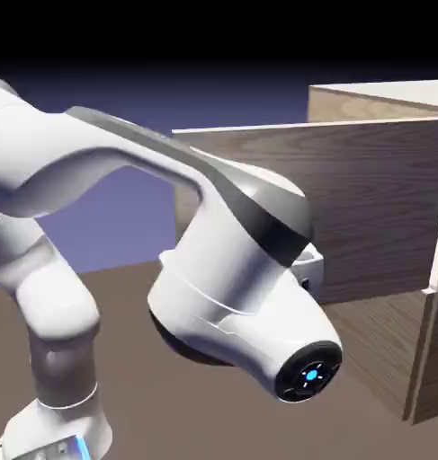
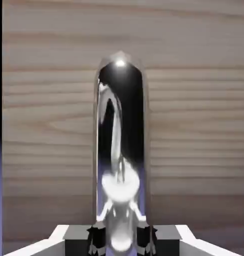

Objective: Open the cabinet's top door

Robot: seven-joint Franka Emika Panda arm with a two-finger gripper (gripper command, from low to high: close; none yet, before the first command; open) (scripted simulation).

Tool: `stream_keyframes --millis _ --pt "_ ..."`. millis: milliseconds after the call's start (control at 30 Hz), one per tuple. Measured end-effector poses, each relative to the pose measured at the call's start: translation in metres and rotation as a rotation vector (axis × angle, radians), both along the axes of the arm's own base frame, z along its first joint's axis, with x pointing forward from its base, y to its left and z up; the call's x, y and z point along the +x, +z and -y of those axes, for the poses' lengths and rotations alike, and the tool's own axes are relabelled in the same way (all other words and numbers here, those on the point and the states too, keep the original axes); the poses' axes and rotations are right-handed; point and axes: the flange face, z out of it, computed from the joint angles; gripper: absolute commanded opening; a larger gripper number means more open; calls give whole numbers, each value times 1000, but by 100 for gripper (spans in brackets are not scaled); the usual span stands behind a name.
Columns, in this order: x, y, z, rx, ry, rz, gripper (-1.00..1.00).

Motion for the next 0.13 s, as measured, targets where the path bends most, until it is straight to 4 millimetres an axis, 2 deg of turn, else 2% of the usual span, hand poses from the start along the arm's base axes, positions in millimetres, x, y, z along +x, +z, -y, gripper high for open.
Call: stream_keyframes --millis 133 --pt "4 0 15 0 37 0 -100"
